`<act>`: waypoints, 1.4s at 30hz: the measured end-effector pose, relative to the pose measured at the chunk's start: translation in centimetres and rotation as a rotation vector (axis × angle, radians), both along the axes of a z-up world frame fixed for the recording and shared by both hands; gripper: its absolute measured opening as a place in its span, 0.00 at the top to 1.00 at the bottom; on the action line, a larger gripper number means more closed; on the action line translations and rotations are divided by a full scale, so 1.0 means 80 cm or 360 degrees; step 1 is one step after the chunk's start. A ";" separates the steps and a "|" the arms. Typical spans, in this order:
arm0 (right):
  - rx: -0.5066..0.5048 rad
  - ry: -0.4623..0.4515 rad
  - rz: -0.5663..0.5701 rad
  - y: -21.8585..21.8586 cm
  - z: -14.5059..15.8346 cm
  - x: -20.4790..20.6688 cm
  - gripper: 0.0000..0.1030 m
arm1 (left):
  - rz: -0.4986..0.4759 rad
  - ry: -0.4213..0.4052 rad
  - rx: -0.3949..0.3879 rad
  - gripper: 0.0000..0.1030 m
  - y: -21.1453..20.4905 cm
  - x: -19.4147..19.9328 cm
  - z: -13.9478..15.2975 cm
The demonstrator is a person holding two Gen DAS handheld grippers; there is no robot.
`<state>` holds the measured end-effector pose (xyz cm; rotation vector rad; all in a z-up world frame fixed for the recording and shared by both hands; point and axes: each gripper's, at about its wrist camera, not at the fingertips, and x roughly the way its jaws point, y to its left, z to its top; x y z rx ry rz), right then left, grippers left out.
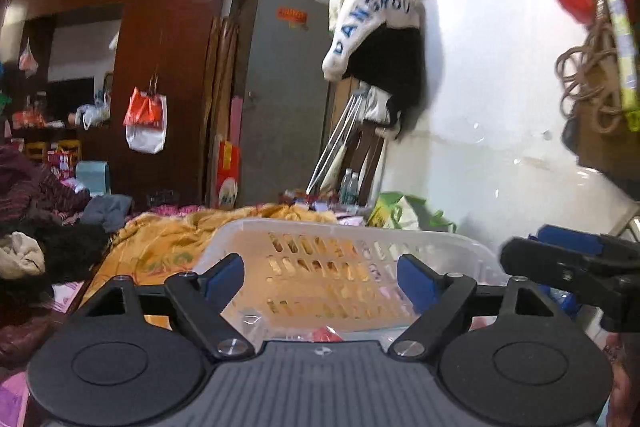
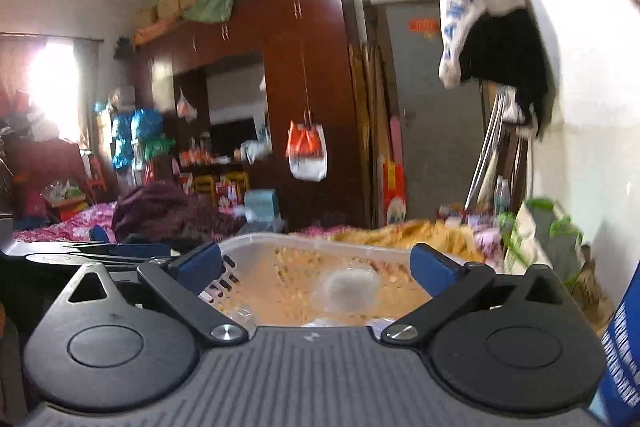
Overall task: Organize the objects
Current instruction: 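Carry both items into the white basket and open both tools, then grasp the white KENT box with the left tool while the right grasps the white tissue pack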
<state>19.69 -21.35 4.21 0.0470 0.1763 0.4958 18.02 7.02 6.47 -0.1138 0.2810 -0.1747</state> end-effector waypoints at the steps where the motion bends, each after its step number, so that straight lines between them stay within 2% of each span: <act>1: 0.0009 0.0010 0.0008 -0.008 -0.007 -0.014 0.00 | 0.0000 -0.0014 -0.0007 0.16 0.001 -0.018 -0.001; 4: -0.0019 0.0076 0.0003 -0.026 -0.035 -0.042 0.00 | 0.0016 -0.0070 -0.0001 0.14 -0.001 -0.082 -0.016; 8: -0.0070 0.0306 0.0046 -0.036 -0.087 -0.076 0.00 | -0.0065 -0.0030 0.0016 0.11 -0.014 -0.155 -0.067; 12: -0.0070 0.0304 0.0101 -0.030 -0.117 -0.114 0.00 | -0.0115 0.0001 0.0145 0.11 -0.032 -0.195 -0.111; 14: -0.0146 0.0268 0.0131 -0.019 -0.120 -0.118 0.00 | -0.0147 0.0042 0.0177 0.11 -0.033 -0.200 -0.125; 16: -0.0237 0.0268 0.0087 -0.004 -0.123 -0.114 0.03 | -0.0208 0.0051 0.0165 0.11 -0.027 -0.206 -0.134; 18: -0.0251 0.0329 0.0087 0.000 -0.127 -0.106 0.20 | -0.0202 0.0033 0.0160 0.11 -0.020 -0.212 -0.139; 20: -0.0212 0.0373 0.0140 -0.001 -0.131 -0.106 0.28 | -0.0163 0.0028 0.0175 0.11 -0.016 -0.211 -0.141; 21: -0.0220 0.0375 0.0143 0.000 -0.134 -0.108 0.39 | -0.0158 0.0041 0.0172 0.11 -0.017 -0.208 -0.142; 24: -0.0223 0.0371 0.0124 -0.004 -0.139 -0.113 0.59 | -0.0184 0.0085 0.0165 0.11 -0.022 -0.199 -0.150; 26: -0.0194 0.0365 0.0144 -0.013 -0.141 -0.117 0.59 | -0.0192 0.0097 0.0201 0.11 -0.030 -0.196 -0.154; 32: -0.0160 0.0332 0.0146 -0.031 -0.141 -0.121 0.58 | -0.0196 0.0109 0.0204 0.11 -0.035 -0.197 -0.156; 39: -0.0158 0.0273 0.0151 -0.032 -0.135 -0.130 0.58 | -0.0206 0.0121 0.0291 0.11 -0.064 -0.197 -0.160; 40: -0.0160 0.0268 0.0156 -0.032 -0.134 -0.130 0.58 | -0.0198 0.0117 0.0294 0.15 -0.065 -0.197 -0.162; 42: -0.0167 0.0264 0.0167 -0.031 -0.133 -0.130 0.58 | -0.0211 0.0115 0.0264 0.30 -0.063 -0.196 -0.162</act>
